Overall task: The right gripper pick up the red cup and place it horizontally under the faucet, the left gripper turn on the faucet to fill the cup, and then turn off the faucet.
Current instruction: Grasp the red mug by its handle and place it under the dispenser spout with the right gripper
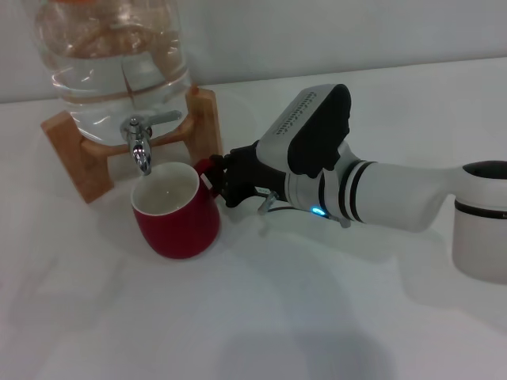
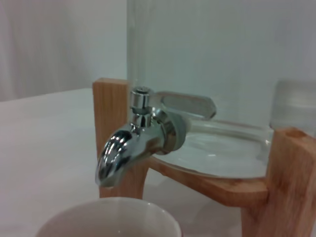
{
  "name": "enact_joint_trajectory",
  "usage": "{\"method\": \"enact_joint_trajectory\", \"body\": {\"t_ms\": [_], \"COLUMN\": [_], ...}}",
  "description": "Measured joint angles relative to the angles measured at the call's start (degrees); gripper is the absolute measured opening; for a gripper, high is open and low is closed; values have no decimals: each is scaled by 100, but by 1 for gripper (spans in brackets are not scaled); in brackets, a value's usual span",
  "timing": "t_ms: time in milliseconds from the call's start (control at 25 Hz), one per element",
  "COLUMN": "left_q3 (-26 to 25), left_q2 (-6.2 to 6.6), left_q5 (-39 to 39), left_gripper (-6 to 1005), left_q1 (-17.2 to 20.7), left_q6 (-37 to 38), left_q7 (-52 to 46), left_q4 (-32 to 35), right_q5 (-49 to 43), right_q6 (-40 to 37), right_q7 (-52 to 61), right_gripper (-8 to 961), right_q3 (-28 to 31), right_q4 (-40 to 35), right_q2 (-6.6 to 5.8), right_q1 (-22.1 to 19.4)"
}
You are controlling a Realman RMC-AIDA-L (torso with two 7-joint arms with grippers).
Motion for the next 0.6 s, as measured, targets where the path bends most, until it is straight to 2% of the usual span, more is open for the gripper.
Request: {"method": "enact_joint_trajectory", "body": {"t_ms": [600], "left_q3": [3], "left_q2": [0], "left_q5": [16], "left_gripper": [892], "left_q1": [-32], "left_q6": [-9], "left_q7": [1], "left_q4": [-21], "right_q5": [190], "right_q6": [-152], "right_q7": [-61], "right_gripper": [125], "right_q3": [-201], "right_q4": [-76], "right_q2": [0], "right_q1": [166]}}
